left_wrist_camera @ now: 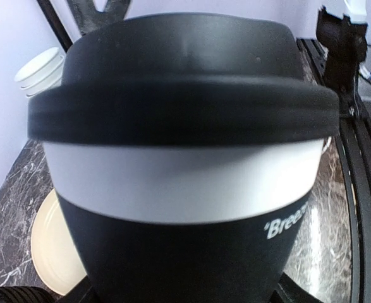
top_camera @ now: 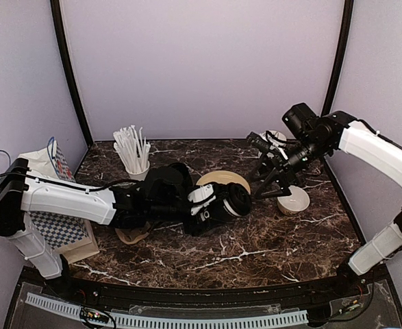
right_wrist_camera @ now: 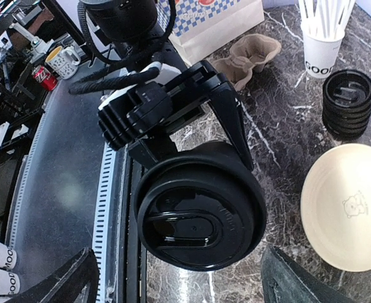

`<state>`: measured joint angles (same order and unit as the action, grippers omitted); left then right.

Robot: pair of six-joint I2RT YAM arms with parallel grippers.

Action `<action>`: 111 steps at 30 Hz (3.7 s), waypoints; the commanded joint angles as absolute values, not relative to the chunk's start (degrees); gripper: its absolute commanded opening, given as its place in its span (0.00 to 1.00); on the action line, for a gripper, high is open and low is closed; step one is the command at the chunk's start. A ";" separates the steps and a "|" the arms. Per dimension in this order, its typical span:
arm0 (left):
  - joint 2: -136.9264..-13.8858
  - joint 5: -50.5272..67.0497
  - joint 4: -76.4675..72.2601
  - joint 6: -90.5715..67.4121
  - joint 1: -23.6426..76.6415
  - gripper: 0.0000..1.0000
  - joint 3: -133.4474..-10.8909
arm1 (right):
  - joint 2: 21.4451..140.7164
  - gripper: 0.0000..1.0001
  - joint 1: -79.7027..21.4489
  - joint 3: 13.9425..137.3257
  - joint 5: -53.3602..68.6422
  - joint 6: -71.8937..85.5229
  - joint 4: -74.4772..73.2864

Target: Pack the takeout coffee

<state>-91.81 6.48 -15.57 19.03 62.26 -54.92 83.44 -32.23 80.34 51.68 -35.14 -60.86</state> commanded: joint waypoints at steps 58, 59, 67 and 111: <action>-85.84 2.55 -21.64 4.29 60.78 0.99 -48.88 | 81.58 0.71 -23.56 80.53 33.91 -28.83 -59.92; -85.51 2.42 -21.65 4.35 60.81 0.99 -48.74 | 80.91 0.71 -22.12 80.36 33.13 -28.84 -60.43; -84.75 1.78 -22.41 4.00 60.77 0.99 -48.06 | 78.75 0.71 -6.32 82.50 24.64 -32.36 -66.54; -77.87 -0.63 -23.26 2.31 60.82 0.93 -45.84 | 96.19 0.96 11.95 90.16 10.75 -27.39 -64.41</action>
